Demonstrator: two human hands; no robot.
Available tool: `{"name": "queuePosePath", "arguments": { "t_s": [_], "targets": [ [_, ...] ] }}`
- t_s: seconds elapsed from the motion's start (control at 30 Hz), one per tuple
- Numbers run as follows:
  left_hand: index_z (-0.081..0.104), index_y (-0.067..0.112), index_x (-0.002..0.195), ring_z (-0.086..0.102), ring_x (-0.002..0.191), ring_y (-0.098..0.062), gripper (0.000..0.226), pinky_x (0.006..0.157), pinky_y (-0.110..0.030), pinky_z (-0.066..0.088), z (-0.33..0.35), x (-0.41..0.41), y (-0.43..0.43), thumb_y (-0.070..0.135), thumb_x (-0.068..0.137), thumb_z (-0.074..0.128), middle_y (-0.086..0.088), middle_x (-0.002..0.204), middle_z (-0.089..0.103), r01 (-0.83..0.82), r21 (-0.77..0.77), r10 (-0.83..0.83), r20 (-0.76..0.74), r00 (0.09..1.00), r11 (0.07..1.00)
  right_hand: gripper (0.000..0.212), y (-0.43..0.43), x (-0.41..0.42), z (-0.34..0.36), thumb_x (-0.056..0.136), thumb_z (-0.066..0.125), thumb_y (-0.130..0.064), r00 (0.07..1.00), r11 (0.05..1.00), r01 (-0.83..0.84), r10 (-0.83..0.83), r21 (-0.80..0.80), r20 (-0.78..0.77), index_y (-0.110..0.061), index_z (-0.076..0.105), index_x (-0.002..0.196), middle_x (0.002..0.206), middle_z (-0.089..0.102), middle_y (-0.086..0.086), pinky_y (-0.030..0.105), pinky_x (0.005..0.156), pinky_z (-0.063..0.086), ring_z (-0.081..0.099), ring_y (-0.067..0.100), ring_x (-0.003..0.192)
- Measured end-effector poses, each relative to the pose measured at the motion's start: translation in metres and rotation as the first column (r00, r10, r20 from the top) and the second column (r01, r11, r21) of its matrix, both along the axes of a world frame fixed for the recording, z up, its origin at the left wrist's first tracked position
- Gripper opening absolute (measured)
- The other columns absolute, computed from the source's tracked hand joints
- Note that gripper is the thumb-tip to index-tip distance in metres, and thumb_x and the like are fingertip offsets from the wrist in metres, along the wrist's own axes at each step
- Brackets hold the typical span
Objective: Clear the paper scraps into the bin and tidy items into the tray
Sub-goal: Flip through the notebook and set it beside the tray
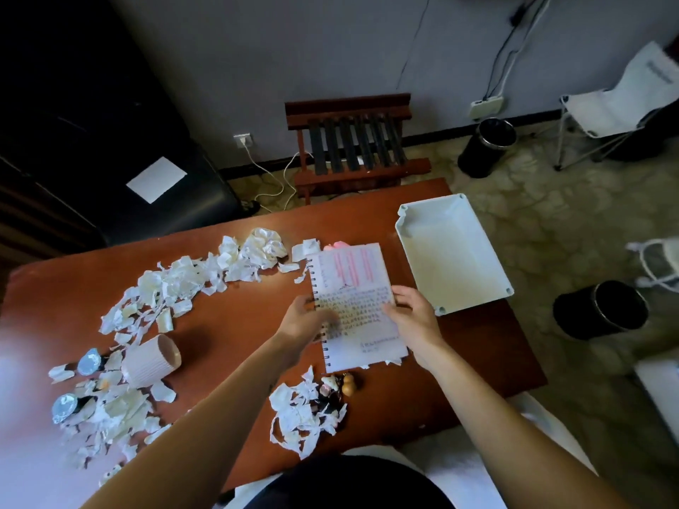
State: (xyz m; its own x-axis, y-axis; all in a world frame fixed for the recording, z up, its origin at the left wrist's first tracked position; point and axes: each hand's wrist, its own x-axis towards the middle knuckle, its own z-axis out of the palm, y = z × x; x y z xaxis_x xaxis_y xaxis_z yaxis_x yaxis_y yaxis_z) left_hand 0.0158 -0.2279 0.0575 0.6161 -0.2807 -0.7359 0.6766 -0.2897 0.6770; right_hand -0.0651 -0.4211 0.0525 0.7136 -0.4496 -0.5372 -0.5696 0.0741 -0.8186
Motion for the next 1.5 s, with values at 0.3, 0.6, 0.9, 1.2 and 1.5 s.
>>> {"name": "queuePosePath", "arguments": {
  "t_s": [0.3,0.6,0.9,1.2,1.5],
  "targets": [
    [0.056,0.007,0.117,0.067,0.096,-0.02,0.023,0.072,-0.029,0.054,0.014,-0.032,-0.065,0.004,0.094,0.057,-0.008,0.109,0.069,0.188,-0.016,-0.187,0.029,0.982,0.982,0.03,-0.051,-0.064,0.016,0.095,0.061,-0.012,0.986,0.986,0.167,-0.167,-0.012,-0.006,-0.024,0.059,0.123,0.112,0.067,-0.009,0.026,0.069,0.057,0.067,0.008,0.097],
    [0.047,0.013,0.127,0.066,0.088,-0.014,0.031,0.062,-0.023,0.052,0.013,-0.056,-0.098,0.011,0.097,0.056,-0.001,0.102,0.066,0.287,0.013,-0.287,0.086,0.954,0.958,0.028,-0.077,-0.101,0.019,0.095,0.063,-0.019,0.97,0.97,0.241,-0.241,0.016,0.003,-0.03,0.06,0.12,0.107,0.069,-0.011,0.029,0.073,0.057,0.068,0.008,0.097],
    [0.052,0.007,0.121,0.063,0.079,-0.017,0.024,0.069,-0.031,0.053,0.01,-0.044,-0.076,0.018,0.1,0.051,-0.004,0.095,0.063,0.252,0.056,-0.256,0.075,0.964,0.966,0.023,-0.068,-0.077,0.024,0.095,0.061,-0.013,0.985,0.985,0.172,-0.172,0.024,0.023,-0.028,0.059,0.112,0.104,0.069,-0.003,0.031,0.069,0.057,0.069,0.015,0.093],
    [0.059,0.009,0.111,0.066,0.085,-0.018,0.023,0.079,-0.035,0.054,0.005,-0.026,-0.034,0.027,0.1,0.051,-0.007,0.1,0.067,0.042,0.018,-0.043,0.061,0.997,0.999,0.022,-0.043,-0.035,0.03,0.098,0.056,-0.012,0.999,0.999,0.009,-0.007,-0.047,0.039,-0.026,0.057,0.116,0.103,0.066,-0.004,0.032,0.077,0.056,0.065,0.011,0.093],
    [0.061,0.006,0.111,0.064,0.086,-0.024,0.054,0.082,-0.038,0.048,0.006,-0.009,-0.009,0.049,0.103,0.028,-0.009,0.091,0.067,-0.265,-0.209,0.242,-0.129,0.962,0.941,0.018,-0.03,-0.021,0.031,0.099,0.055,-0.014,0.991,0.987,-0.131,0.133,-0.095,0.01,-0.027,0.061,0.109,0.103,0.067,-0.002,0.027,0.071,0.048,0.066,0.014,0.095]
  ]
}}
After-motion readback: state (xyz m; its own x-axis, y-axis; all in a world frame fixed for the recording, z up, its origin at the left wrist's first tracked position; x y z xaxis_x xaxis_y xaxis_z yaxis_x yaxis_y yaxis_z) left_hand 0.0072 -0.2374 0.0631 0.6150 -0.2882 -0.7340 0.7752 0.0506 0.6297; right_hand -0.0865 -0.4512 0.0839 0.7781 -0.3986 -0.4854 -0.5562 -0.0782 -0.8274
